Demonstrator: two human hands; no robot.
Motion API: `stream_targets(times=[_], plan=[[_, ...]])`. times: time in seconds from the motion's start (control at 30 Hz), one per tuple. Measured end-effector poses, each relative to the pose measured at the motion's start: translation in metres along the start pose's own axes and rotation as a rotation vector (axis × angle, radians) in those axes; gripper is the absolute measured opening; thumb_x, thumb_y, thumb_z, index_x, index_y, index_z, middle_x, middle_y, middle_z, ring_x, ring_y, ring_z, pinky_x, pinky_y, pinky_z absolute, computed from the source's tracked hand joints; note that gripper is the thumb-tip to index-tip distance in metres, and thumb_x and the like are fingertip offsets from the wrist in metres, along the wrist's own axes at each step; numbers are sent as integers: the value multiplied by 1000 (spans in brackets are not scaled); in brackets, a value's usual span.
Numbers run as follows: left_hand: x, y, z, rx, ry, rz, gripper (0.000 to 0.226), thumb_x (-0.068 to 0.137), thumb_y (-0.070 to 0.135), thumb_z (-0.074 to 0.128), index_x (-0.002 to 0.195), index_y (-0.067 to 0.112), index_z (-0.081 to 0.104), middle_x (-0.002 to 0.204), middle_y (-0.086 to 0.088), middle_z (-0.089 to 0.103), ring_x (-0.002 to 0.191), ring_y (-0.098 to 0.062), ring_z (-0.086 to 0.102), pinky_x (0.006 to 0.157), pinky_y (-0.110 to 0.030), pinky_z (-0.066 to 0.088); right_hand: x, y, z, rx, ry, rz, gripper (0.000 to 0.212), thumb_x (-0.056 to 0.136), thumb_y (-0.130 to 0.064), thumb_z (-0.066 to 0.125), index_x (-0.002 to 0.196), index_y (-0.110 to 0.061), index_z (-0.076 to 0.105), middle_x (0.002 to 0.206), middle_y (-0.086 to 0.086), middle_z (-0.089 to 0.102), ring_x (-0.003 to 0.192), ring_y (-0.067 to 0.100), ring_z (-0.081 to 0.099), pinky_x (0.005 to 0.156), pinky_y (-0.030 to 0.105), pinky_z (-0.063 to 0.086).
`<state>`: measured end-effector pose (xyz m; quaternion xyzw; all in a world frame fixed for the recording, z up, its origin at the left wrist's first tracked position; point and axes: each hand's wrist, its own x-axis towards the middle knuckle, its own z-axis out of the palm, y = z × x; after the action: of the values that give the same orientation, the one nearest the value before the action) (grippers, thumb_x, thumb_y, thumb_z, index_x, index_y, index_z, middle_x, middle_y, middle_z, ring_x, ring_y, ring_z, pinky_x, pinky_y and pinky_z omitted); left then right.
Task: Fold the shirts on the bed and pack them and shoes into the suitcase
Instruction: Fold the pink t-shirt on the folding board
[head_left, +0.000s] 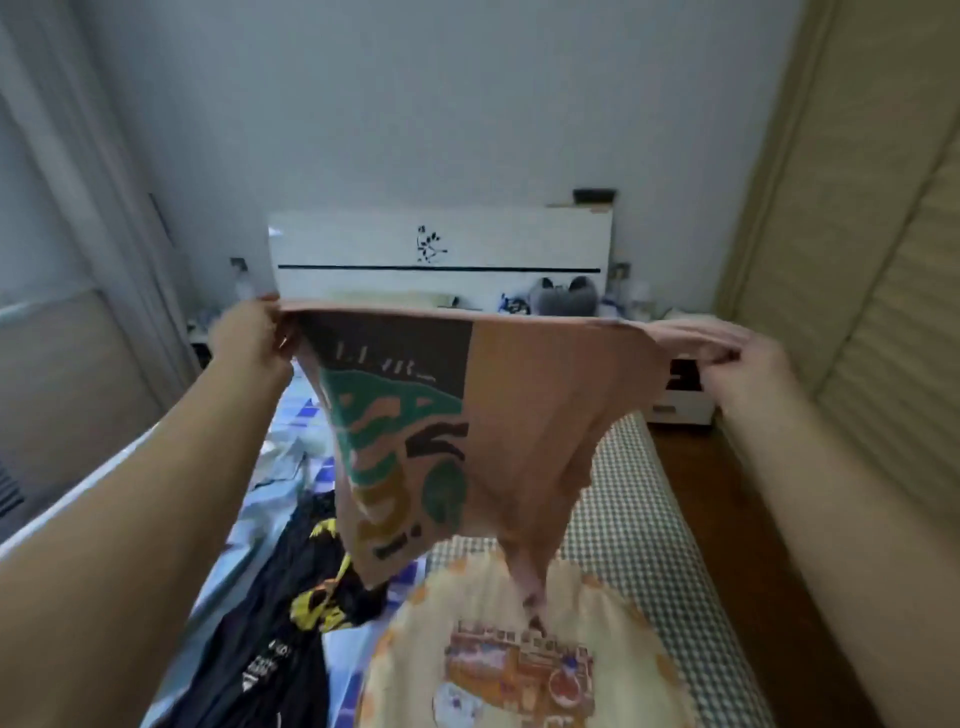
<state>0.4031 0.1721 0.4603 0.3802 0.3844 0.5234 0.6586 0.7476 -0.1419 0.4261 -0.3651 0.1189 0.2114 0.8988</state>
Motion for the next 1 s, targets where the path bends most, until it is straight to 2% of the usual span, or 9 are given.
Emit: stream_targets(times=[0.07,0.13,0.2,0.27,0.43,0.6,0.8,0.9,1.0], plan=[[10,25,11,-2,-57,54,35,96,-4,38,92,21,62,88,-2,59,78,-13,60,70,-22,52,-5,-23,26,126,-20,-104,26,97,-18,56,121,-10,64,114,12,64,83,21,61,47,20,48],[11,41,19,27,-98,67,36,96,-3,36,95,21,63,89,-3,59,80,-14,62,71,-21,53,-27,-35,31,-55,-175,-229,41,61,-51,86,84,-18,77,82,-5,73,70,11,64,54,21,50],[10,36,10,58,-120,55,35,95,-3,36,96,18,64,90,-3,58,80,-14,62,72,-21,54,-37,-32,25,-20,-228,-271,43,86,-54,66,88,-11,70,69,-1,70,65,14,69,59,28,60],[5,22,-8,100,-125,23,32,96,-1,38,101,17,63,91,-2,58,79,-12,61,71,-20,53,-49,-21,13,92,-180,-307,53,107,-35,26,124,4,58,109,20,71,99,31,71,84,48,59],[3,-67,-86,331,-137,-70,30,101,7,46,127,12,61,86,5,65,75,-5,63,78,-24,49,-77,49,-78,-11,8,-267,39,107,-21,42,140,-2,49,124,17,66,101,29,71,71,39,61],[-10,-206,-178,512,-30,-282,17,99,10,56,114,8,63,84,-1,64,71,-14,63,64,-25,51,-74,138,-219,-230,145,-37,42,106,-36,41,134,-6,53,129,17,64,105,25,71,80,38,62],[-51,-380,-300,746,111,-475,26,89,-12,53,96,4,72,79,-19,69,54,-19,64,52,-24,52,-58,256,-404,-359,416,113,35,107,-19,45,138,-3,49,144,20,53,112,27,64,89,38,59],[-61,-448,-346,788,150,-567,26,89,-16,52,100,1,70,84,-21,66,60,-26,60,46,-20,54,-54,299,-468,-444,529,208,26,106,-13,46,128,-5,57,134,18,61,106,26,65,77,33,60],[-67,-491,-372,817,160,-612,25,91,-14,53,95,4,70,84,-21,68,63,-30,66,51,-25,58,-51,325,-496,-505,532,279,27,105,-27,54,127,-14,62,128,7,65,114,25,63,97,42,54]])
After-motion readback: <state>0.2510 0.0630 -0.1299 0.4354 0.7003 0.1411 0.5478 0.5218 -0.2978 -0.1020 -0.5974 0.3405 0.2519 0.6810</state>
